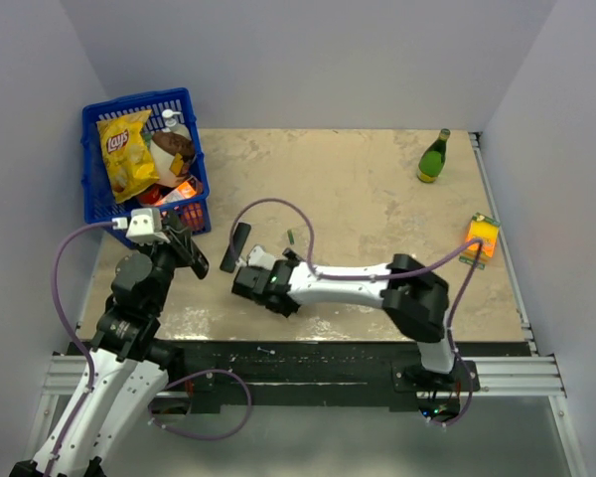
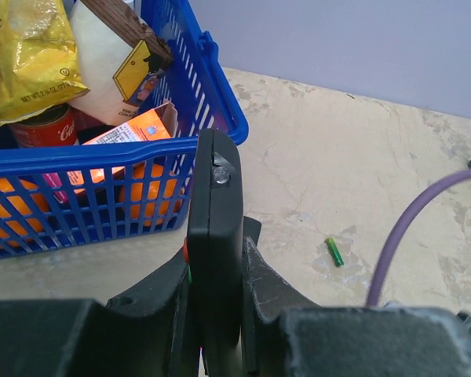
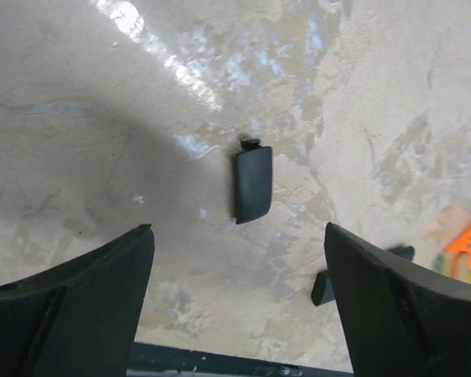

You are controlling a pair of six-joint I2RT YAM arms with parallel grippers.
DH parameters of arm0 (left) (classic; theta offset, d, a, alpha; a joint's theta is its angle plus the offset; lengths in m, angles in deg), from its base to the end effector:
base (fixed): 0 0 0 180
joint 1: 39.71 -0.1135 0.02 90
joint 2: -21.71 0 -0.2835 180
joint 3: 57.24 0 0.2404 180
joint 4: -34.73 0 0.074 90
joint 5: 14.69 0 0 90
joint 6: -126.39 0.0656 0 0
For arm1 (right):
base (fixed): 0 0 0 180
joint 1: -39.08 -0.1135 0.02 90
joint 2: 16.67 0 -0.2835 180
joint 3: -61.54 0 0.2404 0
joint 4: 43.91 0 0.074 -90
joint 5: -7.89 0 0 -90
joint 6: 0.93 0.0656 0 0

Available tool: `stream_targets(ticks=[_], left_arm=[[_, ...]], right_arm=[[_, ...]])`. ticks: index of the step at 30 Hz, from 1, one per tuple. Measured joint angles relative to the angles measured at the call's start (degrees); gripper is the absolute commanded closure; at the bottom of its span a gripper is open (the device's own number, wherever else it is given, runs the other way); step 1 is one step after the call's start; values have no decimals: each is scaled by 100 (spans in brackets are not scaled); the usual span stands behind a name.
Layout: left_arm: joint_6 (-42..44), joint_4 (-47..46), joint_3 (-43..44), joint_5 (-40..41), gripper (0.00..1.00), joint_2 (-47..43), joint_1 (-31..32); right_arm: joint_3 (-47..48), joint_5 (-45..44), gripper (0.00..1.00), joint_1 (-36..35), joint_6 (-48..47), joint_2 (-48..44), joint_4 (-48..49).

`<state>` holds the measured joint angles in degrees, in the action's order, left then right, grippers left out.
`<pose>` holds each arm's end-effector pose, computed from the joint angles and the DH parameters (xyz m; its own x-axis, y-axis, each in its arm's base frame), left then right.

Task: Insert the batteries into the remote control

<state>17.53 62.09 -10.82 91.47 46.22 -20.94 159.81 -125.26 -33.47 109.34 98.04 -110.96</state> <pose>0.1209 -0.0218 0.3078 -0.1002 -0.2939 -0.9506 0.0152 0.9548 -0.2968 0.1576 0.3518 0.1819 -0.5126 -0.7877 -0.3418 -0.5279 0.6030 -0.5981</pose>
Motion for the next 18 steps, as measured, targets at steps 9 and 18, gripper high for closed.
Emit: stream_targets(ticks=[9,18], left_arm=[[-278,-188,-70,-483,100,57,0],[-1755,-1694,-1513,-1808,100,184,0]], right_arm=[[-452,2533,15,1751,-885,-1233,717],[-542,3821,29,2184,-1453,-1102,885]])
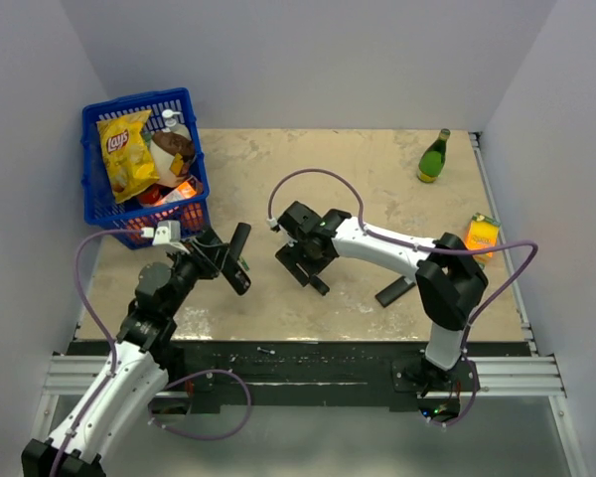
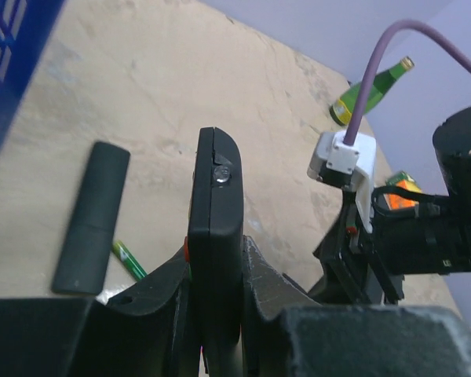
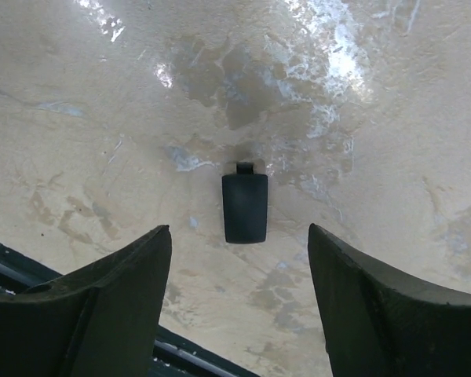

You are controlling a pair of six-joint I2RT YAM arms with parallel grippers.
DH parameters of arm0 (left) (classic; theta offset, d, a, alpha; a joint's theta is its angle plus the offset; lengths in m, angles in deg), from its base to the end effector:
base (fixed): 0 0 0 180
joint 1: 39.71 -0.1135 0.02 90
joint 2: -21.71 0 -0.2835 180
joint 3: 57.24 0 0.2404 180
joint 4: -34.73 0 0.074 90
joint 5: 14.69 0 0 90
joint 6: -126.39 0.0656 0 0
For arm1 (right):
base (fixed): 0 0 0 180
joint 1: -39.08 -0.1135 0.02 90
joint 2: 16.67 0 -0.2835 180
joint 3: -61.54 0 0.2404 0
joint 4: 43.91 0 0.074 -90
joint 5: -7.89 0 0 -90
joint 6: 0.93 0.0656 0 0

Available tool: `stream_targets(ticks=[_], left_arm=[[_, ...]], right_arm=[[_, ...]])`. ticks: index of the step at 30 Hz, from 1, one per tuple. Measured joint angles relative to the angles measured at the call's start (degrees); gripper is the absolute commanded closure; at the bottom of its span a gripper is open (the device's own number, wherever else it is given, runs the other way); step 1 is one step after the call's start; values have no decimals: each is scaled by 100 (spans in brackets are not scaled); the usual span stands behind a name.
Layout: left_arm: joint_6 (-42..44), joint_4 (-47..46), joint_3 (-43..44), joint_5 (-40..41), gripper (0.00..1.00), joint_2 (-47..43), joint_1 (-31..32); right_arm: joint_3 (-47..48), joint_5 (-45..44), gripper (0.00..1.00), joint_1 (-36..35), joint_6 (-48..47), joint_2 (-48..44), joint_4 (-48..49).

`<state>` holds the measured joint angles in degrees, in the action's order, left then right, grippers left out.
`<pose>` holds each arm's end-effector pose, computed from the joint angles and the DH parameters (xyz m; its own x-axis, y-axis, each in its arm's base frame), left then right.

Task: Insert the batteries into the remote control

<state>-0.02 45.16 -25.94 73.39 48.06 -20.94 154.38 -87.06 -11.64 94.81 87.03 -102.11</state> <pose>0.1360 -0.0485 0.2467 -0.2824 -0.5306 -0.7992 0.2306 0.7712 -0.5934 0.2406 0.2852 0.2135 -0.6635 -0.6538 -0.3637 -0.6887 0.7236 -0.0444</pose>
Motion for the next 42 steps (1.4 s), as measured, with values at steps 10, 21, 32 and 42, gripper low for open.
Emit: stream_targets(ticks=[10,21,32,42], left_arm=[[-1036,-1744,-1213,-568,100,343,0],[-1405,-3112,-1397,-682,100,398,0],[-1628,-3563,-1397,-520,100,411,0],[-1766,-4275,-1397,-468,100,1257,0]], right_arm=[[-111,210,37,35,-234,505,133],[-192,216,46,96,-291,612,264],[-229,297,72,96,-337,693,297],[-382,297,98,96,-334,446,514]])
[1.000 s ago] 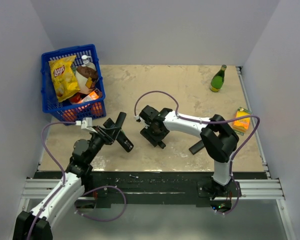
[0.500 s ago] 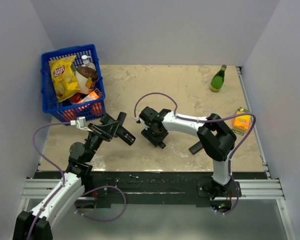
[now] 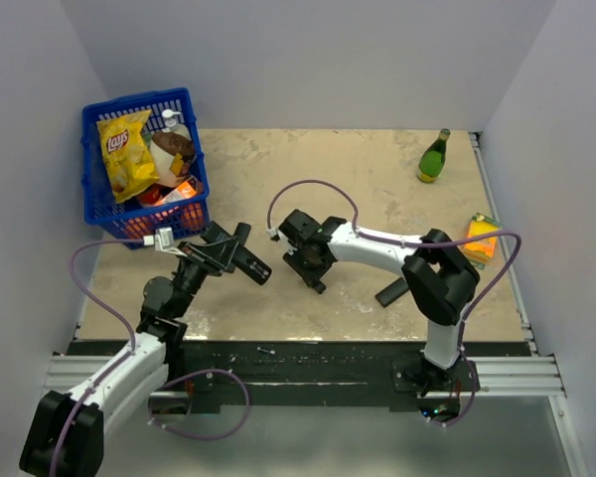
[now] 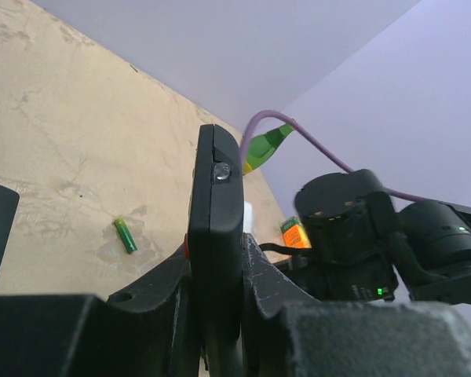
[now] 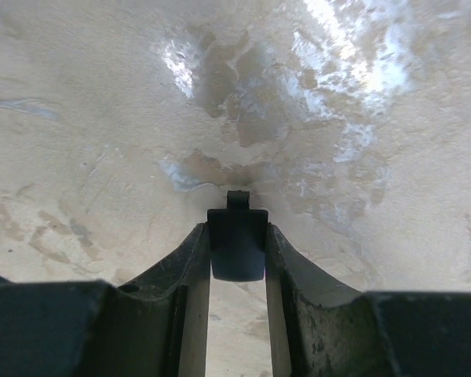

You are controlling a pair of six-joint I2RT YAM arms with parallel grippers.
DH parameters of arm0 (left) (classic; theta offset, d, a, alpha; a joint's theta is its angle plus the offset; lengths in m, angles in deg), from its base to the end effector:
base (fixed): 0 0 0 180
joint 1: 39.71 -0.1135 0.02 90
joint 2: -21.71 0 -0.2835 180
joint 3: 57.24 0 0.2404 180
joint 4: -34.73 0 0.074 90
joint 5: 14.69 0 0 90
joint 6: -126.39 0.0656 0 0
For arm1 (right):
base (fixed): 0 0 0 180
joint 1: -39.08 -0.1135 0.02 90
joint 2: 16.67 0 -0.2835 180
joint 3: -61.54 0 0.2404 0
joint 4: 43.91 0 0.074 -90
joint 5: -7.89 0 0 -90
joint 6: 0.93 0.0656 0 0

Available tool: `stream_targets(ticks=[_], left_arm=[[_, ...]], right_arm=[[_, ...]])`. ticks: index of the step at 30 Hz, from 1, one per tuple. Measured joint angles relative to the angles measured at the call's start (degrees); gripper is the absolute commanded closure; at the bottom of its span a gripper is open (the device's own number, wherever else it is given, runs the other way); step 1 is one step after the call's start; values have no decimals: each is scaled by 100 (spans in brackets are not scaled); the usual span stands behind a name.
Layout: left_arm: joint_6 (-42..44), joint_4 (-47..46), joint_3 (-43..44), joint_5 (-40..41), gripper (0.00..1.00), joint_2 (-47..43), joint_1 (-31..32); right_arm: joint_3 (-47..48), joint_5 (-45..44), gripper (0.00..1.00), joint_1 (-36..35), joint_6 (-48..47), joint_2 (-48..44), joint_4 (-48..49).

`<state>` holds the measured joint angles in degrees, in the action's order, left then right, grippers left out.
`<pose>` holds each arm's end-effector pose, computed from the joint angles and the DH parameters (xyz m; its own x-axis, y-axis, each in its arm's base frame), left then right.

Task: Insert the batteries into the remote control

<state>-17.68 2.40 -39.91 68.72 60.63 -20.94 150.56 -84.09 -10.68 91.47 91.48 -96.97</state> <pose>0.1488 -0.0585 0.2291 -0.2417 -0.7674 -0.5938 0.3931 0.4821 -0.7830 0.2460 0.2872 0.1712 -0.6462 -0.6988 -0.3070 -0.7296 0.6835 -0.0201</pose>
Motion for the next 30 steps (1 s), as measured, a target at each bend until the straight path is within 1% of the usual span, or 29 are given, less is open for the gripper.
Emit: stream_targets(ticks=[3,7,12,15,16,22,30], left_arm=[[-70,-380,0,22,100,365,0],[-417,-1010,0,146,100,907,0],[-837,-1561,0,210,100,1414,0],[-1043,-1685,0,238,100,1523,0],[-1108,-1705,0,243,100,1537,0],[-1309,-1749,0,282,100,1665,0],[-1473,-2011,-2,234,100,2186,0]], right_arm=[[-149,4,98,0,28,-444,269],[-507,57,98,0,83,-1408,933],[-1333,269,100,-15,181,-2719,2378],[-1858,313,100,-118,210,-3222,3279],[-2105,326,100,-203,212,-3375,3716],[-3010,348,100,-697,199,-3683,5324],[-3519,297,100,-1056,116,-4068,6520]])
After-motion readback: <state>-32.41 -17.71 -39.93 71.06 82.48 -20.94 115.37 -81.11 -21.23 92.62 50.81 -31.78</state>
